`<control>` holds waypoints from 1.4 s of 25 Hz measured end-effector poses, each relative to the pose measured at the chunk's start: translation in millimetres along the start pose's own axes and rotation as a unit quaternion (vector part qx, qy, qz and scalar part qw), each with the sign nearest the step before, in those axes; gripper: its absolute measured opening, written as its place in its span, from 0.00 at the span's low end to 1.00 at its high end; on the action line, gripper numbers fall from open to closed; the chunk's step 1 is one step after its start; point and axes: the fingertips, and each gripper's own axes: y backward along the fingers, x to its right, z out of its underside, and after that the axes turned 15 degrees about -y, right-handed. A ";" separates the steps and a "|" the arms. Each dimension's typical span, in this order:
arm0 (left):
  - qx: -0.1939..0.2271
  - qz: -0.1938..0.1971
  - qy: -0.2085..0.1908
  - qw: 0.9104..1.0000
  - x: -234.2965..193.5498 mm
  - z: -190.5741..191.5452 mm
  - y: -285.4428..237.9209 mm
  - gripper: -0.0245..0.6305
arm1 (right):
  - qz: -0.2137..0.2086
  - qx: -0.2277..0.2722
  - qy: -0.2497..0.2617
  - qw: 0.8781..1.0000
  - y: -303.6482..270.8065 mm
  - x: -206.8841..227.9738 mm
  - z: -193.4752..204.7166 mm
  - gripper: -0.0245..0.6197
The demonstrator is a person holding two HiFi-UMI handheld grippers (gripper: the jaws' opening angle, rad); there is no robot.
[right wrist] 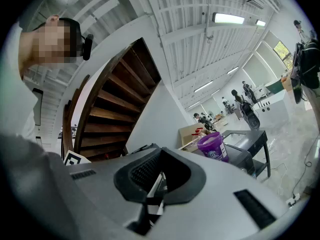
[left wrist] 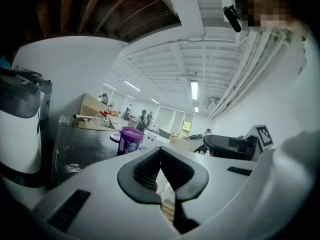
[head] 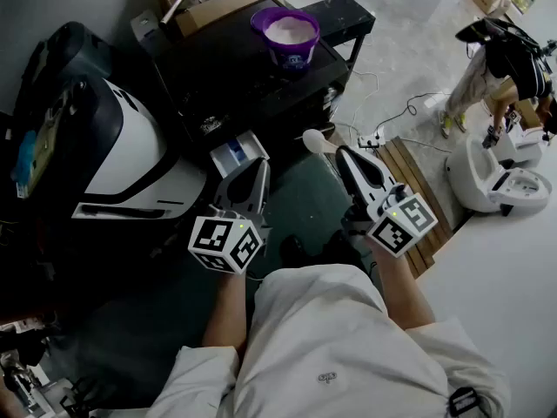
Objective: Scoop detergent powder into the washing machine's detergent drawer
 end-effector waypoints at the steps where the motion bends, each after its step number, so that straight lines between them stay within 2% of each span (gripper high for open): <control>1: 0.000 0.000 0.001 1.000 -1.3 0.0 1.1 0.07 | 0.000 0.000 0.000 1.000 -1.1 -1.4 0.6 0.05; 9: 0.000 0.002 0.000 1.000 -10.2 -0.1 10.8 0.07 | 0.001 -0.003 0.009 1.000 -11.3 -9.4 8.2 0.05; 23: -0.007 0.002 -0.002 1.000 -17.3 10.1 24.1 0.07 | 0.000 0.008 -0.011 1.000 -20.0 -18.1 14.3 0.05; 35: -0.008 0.010 -0.001 1.000 -16.7 8.4 -1.7 0.07 | 0.001 0.011 -0.007 1.000 -30.9 -1.8 -2.2 0.05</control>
